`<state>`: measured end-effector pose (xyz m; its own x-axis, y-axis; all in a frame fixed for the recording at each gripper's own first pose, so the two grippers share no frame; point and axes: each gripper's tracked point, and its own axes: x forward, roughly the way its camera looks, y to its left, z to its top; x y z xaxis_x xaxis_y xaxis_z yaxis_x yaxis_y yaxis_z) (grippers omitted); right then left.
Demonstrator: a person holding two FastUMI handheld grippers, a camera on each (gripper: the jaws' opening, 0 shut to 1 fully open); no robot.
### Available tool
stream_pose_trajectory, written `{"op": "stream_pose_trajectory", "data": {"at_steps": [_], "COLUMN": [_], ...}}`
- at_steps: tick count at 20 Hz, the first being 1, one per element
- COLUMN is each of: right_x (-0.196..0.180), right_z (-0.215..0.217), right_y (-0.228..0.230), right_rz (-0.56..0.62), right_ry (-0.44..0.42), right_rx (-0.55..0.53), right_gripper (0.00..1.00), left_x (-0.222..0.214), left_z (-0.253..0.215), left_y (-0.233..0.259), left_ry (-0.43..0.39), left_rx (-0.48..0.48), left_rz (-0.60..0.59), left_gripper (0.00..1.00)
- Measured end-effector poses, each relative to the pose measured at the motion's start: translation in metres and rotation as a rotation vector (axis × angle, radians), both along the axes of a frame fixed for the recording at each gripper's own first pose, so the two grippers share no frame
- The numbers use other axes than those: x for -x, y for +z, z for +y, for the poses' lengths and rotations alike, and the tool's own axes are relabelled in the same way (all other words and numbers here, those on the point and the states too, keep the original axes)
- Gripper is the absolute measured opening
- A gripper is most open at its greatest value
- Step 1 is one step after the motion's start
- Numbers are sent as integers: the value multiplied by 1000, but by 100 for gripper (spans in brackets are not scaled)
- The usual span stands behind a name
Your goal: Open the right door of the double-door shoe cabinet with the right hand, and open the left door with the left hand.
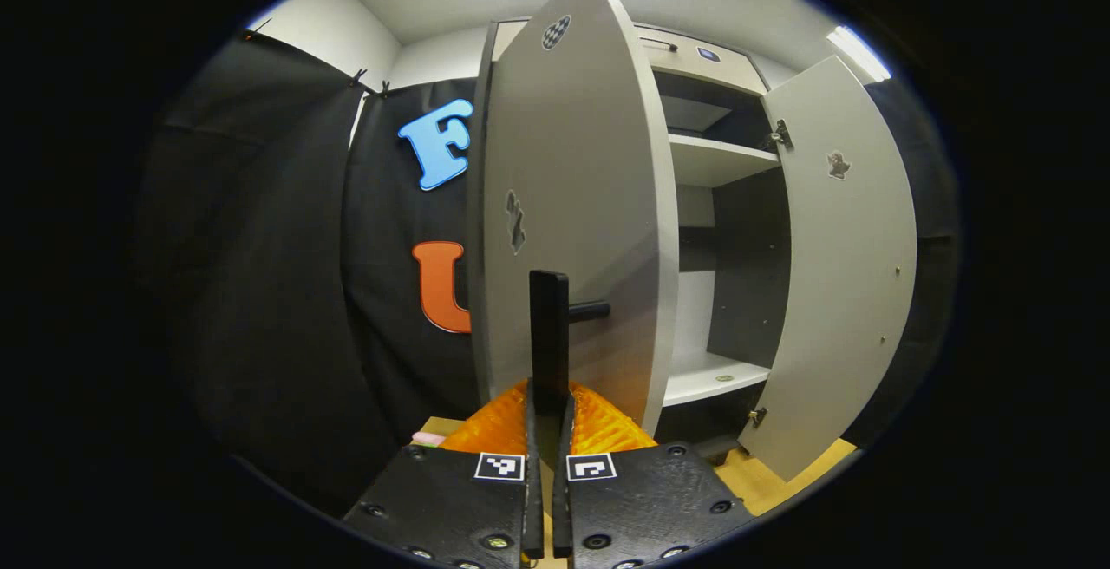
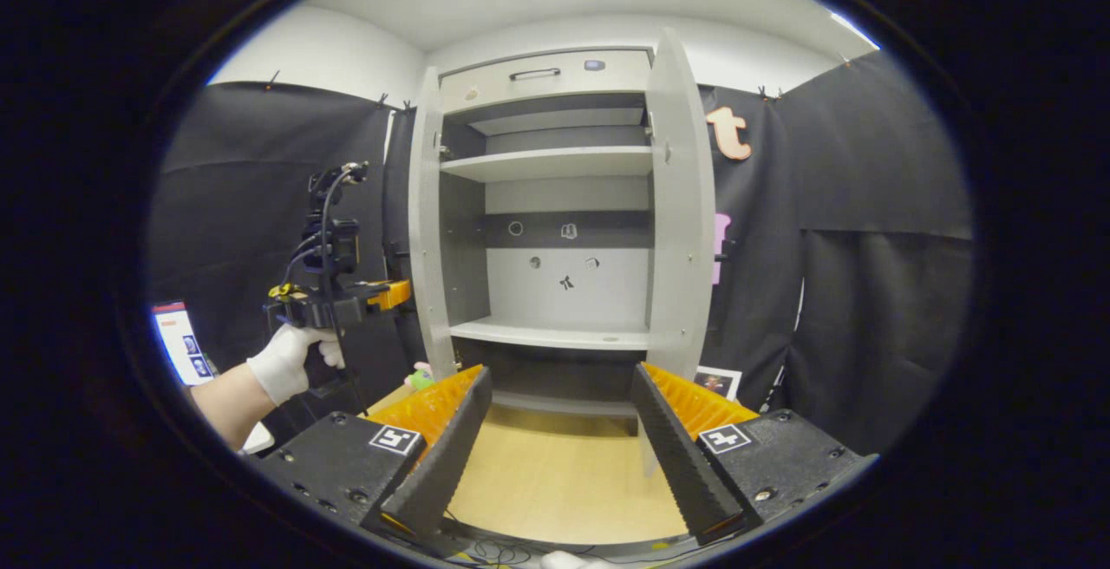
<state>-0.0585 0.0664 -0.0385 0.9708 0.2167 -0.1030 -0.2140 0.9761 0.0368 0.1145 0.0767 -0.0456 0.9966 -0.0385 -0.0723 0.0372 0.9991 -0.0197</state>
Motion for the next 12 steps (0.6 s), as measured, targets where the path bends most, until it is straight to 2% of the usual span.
{"op": "stream_pose_trajectory", "data": {"at_steps": [3, 4, 5, 8, 10, 11, 12], "right_x": [1, 1, 1, -1, -2, -3, -2], "right_z": [11, 12, 14, 22, 26, 29, 32], "right_y": [3, 4, 2, 1, -3, -3, -3], "right_rz": [-8, -11, -10, -4, 2, 5, 4], "right_ry": [27, 30, 35, 47, 57, 63, 67], "right_rx": [-4, -2, -2, 0, -2, -1, 2], "right_gripper": [100, 98, 100, 98, 100, 98, 100], "left_x": [3, 4, 3, 3, 4, 4, 2], "left_z": [23, 30, 36, 50, 69, 82, 90], "left_y": [-1, -1, -1, -1, 0, -1, -1], "left_ry": [19, 20, 12, -17, 2, 28, 28], "left_rx": [-1, -7, -16, -28, -49, -55, -33], "left_rz": [-7, -10, -9, -14, -20, -23, -19], "left_gripper": [0, 9, 0, 0, 0, 0, 0]}}
